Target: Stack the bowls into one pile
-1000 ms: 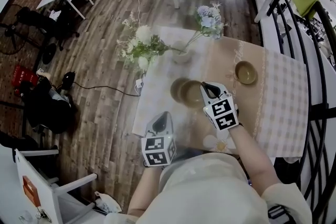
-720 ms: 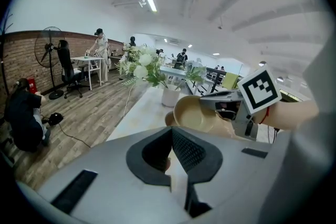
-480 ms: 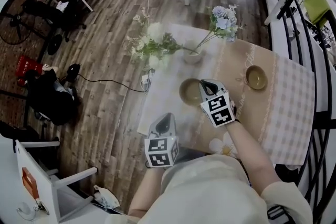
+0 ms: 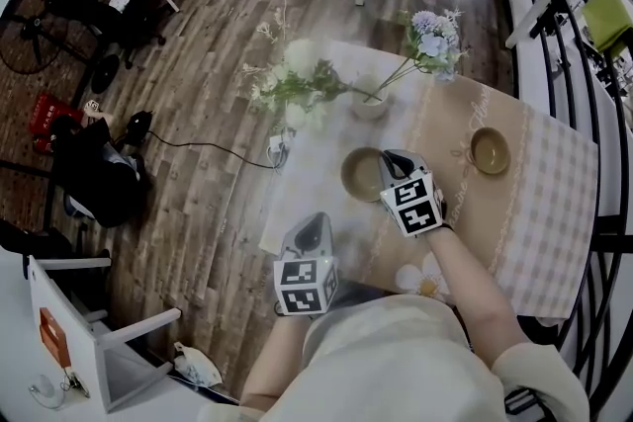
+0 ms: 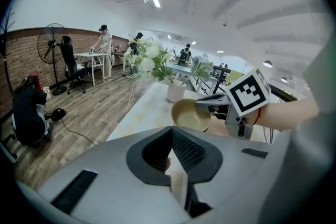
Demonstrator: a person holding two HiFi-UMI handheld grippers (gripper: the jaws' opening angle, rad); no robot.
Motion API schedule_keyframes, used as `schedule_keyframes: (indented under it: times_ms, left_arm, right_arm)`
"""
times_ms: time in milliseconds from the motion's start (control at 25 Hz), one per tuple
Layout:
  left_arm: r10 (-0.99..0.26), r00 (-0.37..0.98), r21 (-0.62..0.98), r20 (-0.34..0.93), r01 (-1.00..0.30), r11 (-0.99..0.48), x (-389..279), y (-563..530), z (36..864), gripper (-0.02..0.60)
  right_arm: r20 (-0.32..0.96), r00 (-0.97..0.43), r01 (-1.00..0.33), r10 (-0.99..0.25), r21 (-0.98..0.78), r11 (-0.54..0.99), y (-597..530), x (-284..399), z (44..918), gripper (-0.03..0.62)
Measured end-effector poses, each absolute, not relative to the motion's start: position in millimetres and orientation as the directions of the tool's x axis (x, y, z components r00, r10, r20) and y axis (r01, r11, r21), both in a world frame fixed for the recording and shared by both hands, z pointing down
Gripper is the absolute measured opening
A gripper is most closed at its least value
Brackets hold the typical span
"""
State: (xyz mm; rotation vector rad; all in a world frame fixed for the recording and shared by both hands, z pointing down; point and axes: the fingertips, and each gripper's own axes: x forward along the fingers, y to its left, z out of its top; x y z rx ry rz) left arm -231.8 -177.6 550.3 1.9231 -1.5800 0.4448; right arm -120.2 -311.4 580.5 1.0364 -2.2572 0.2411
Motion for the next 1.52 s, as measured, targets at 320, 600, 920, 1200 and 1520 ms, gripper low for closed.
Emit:
schedule_keyframes:
  times_ms: [320, 600, 920, 1200, 1520]
  left_arm:
    - [-0.757, 0.233, 0.227, 0.610, -0.967, -0.115, -230.1, -179.5, 552.3, 0.003]
    - [-0.757, 0.214, 0.223, 0.617, -0.970, -0.092, -237.3, -181.7, 554.0, 0.003]
    - [-0.760, 0.211, 0.229, 0.615, -0.970, -0.083, -238.7, -183.3, 557.4, 0.003]
    - [-0.765, 0.214, 0.228, 0.608, -0.970, -0.090, -240.5, -185.6, 555.1, 0.003]
    - [-0.764, 0.230, 0.233, 0.602, -0.967, -0.106, -234.0, -187.2, 550.3, 0.003]
  right_arm:
    - [0.661, -0.456, -0.734, -0.595, 0.099, 0.672, -313.7, -111.7, 602.9, 0.058]
    - [0.692, -0.445, -0.734, -0.569, 0.081, 0.674, -312.8, -109.4, 616.4, 0.066]
    - [0.716, -0.439, -0.767, -0.542, 0.015, 0.641, -315.1, -110.4, 634.0, 0.051]
    - [0.691, -0.458, -0.772, -0.559, 0.003, 0.636, -313.8, -113.8, 622.5, 0.031]
    - [0.646, -0.472, -0.770, -0.600, 0.030, 0.638, -312.0, -115.9, 597.0, 0.017]
